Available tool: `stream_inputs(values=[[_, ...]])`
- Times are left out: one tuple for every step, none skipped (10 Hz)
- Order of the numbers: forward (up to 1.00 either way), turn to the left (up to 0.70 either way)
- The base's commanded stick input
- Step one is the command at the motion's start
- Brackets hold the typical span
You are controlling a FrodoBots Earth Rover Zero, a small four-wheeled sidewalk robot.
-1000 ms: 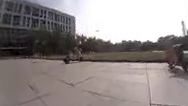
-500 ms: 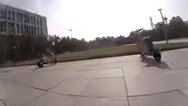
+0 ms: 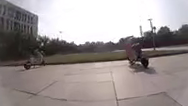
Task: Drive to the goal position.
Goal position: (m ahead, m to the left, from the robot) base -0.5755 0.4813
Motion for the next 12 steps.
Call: stream_inputs(values=[[0.00, 0.00], [0.00, -0.11], [0.00, -0.31], [0.00, -0.65], [0.00, 0.00], [0.00, -0.55], [0.00, -1.00], [0.00, -1.00], [0.00, 0.00], [0.00, -0.50], [0.00, -1.00], [0.00, -1.00]])
